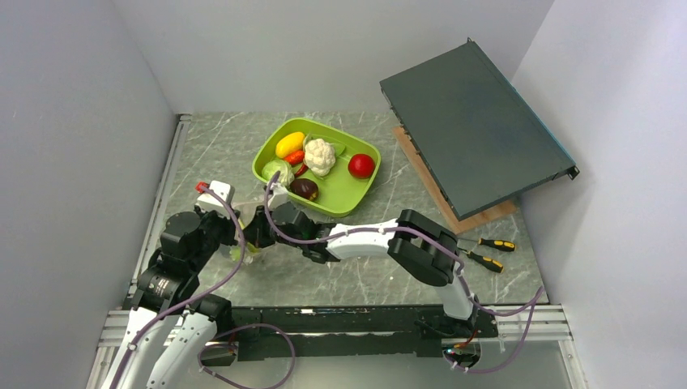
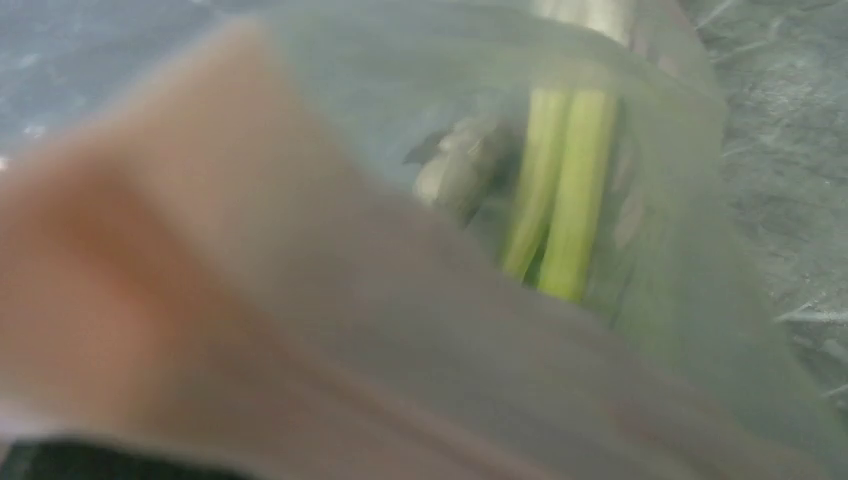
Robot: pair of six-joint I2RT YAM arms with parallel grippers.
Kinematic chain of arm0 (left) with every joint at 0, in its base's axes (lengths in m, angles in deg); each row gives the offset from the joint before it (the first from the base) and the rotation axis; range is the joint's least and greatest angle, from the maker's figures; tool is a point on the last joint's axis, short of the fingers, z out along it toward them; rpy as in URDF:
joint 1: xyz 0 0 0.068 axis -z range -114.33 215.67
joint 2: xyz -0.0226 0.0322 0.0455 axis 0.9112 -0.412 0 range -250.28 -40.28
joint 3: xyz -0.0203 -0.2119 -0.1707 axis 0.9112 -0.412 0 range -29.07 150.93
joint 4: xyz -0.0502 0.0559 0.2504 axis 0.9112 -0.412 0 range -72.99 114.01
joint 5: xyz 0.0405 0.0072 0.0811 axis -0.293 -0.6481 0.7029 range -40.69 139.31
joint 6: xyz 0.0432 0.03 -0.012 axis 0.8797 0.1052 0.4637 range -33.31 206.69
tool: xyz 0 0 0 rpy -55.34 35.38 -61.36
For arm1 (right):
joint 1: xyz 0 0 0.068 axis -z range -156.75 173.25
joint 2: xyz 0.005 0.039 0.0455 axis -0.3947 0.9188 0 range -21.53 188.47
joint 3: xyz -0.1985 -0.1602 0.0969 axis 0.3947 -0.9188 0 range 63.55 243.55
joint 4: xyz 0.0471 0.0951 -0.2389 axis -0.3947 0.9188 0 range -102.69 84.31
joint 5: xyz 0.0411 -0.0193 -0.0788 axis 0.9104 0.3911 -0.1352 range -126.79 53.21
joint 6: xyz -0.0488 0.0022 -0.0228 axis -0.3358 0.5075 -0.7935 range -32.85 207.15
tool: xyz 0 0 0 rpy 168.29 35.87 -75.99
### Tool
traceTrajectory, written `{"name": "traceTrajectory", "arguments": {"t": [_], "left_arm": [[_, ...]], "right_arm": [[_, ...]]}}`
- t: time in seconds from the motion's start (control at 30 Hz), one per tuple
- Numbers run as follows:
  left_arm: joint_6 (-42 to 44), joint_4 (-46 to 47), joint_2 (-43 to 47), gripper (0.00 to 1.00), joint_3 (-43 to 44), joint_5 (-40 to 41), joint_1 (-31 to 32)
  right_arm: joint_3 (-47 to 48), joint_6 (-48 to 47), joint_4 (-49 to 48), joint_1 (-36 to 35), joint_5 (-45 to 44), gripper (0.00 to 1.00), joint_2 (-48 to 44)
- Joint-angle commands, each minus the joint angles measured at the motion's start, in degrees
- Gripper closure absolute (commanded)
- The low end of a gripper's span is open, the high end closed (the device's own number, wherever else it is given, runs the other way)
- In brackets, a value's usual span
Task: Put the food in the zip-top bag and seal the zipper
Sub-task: Place the fake fish in the zipper food storage bag.
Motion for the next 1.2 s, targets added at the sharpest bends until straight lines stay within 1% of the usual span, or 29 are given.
{"name": "traceTrajectory", "arguments": {"t": [0.0, 0.07, 0.2, 0.3, 0.4, 0.53, 0.63, 0.73, 0.9, 1.03, 1.1, 1.17], "left_arm": [[0.2, 3.3, 0.0, 1.00, 0.2, -1.3, 0.0], [0.3, 3.3, 0.2, 1.00, 0.2, -1.2, 0.0], [0.4, 3.4, 0.3, 1.00, 0.1, -1.2, 0.0], [-0.1, 3.1, 0.3, 1.00, 0.2, 0.2, 0.0], [-0.1, 3.1, 0.8, 1.00, 0.0, 1.1, 0.0], [0.1, 3.3, 0.5, 1.00, 0.0, 0.0, 0.0], [0.3, 3.3, 0.0, 1.00, 0.1, -0.6, 0.0], [0.2, 3.4, -0.2, 1.00, 0.1, -1.0, 0.0], [0.4, 3.7, -0.4, 1.00, 0.1, -1.6, 0.0], [0.4, 3.6, -0.7, 1.00, 0.1, -2.0, 0.0], [0.4, 3.6, -0.7, 1.00, 0.1, -2.3, 0.0], [0.4, 3.6, -0.6, 1.00, 0.1, -2.3, 0.0]], "right_arm": [[-2.1, 7.4, -12.7, 0.5, -8.5, 1.00, -2.7], [-2.0, 9.0, -12.7, 0.7, -10.5, 1.00, -2.7], [-1.6, 11.6, -13.8, 1.2, -11.8, 1.00, -1.6], [0.3, 12.4, -14.2, 1.4, -11.0, 1.00, 0.0], [0.8, 11.0, -14.5, 1.3, -8.8, 1.00, 1.0], [1.7, 5.9, -11.0, 1.2, -1.9, 1.00, 2.5], [4.1, 1.9, -4.8, 1.0, 4.5, 1.00, 4.7], [5.9, -2.3, 0.4, 0.7, 8.5, 1.00, 6.5], [8.3, -8.1, 7.8, 0.4, 8.8, 1.00, 7.8], [8.0, -9.6, 8.6, 0.4, 7.9, 1.00, 7.6], [10.8, -10.9, 10.6, 0.4, 9.4, 1.00, 8.3], [11.3, -11.8, 9.7, 0.4, 11.6, 0.99, 7.9]]}}
